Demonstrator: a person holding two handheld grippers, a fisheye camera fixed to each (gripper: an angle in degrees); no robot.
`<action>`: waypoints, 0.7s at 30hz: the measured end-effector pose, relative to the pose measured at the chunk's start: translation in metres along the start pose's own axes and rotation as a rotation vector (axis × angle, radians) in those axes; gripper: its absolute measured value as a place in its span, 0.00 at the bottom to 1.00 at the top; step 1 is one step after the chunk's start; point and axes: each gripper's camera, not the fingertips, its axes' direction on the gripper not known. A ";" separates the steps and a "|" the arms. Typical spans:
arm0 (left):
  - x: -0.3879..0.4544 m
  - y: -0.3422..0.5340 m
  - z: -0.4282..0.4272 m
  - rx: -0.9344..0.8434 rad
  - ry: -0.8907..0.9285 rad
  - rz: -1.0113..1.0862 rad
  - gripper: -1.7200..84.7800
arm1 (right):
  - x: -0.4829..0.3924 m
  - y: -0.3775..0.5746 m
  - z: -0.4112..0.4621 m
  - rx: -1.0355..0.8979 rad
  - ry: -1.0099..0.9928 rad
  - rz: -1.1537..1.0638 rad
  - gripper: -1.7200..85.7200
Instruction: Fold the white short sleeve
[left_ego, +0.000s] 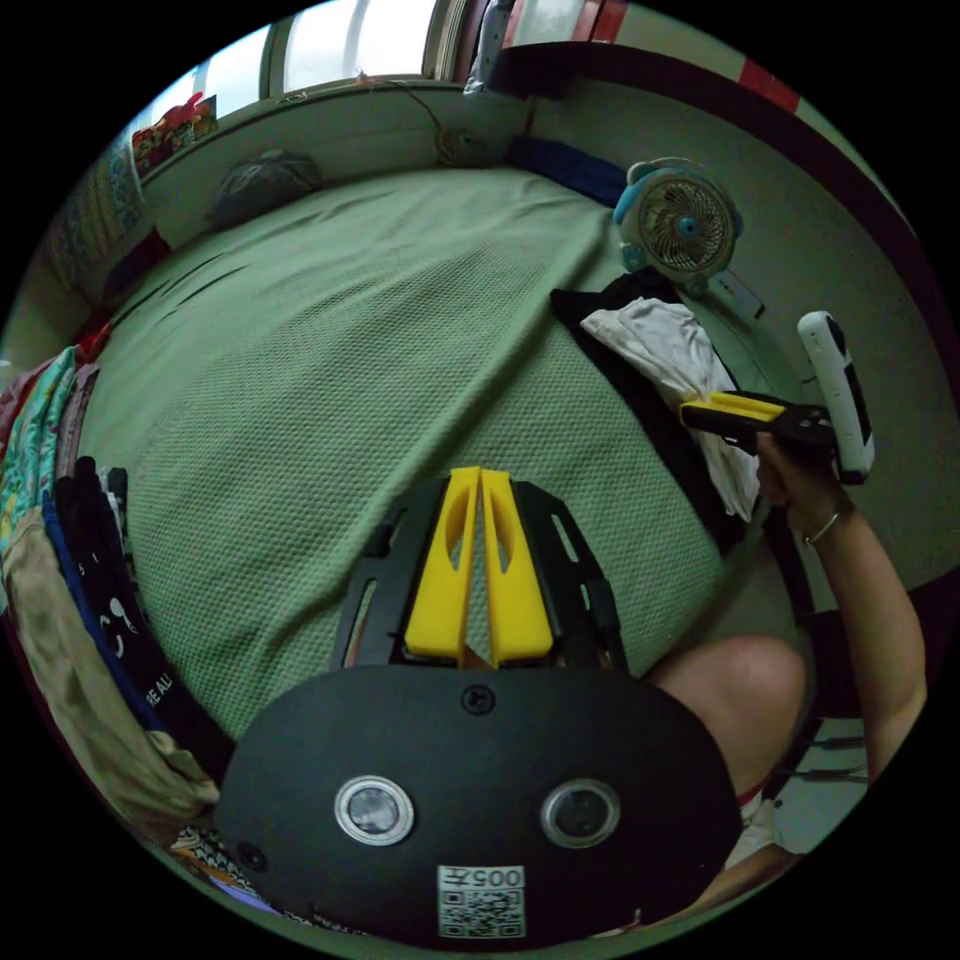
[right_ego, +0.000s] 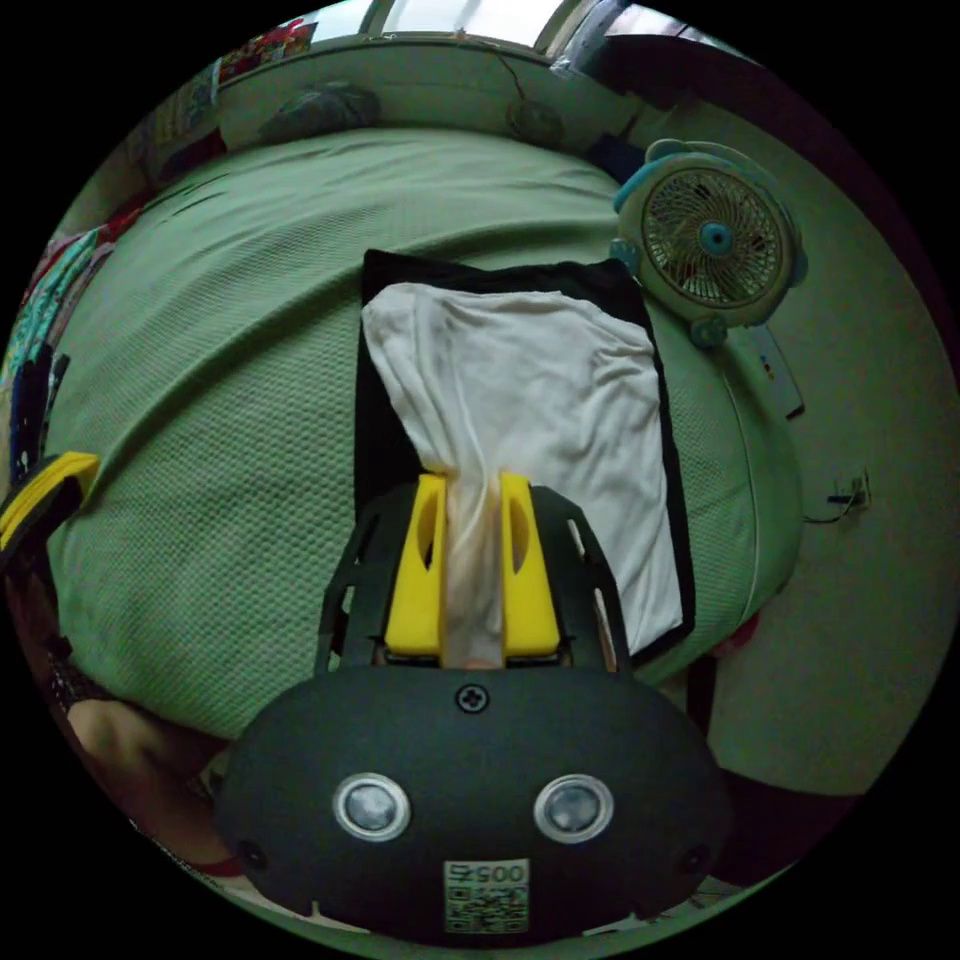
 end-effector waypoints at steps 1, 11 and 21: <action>-0.003 0.000 0.001 -0.003 -0.003 0.001 0.01 | -0.001 -0.002 -0.003 0.007 0.004 0.018 0.04; -0.049 0.008 -0.003 0.012 0.014 -0.058 0.01 | -0.021 -0.021 -0.071 0.117 -0.093 -0.028 0.02; -0.117 0.044 -0.013 0.020 0.007 -0.209 0.01 | -0.165 -0.068 -0.115 0.165 -0.261 -0.227 0.02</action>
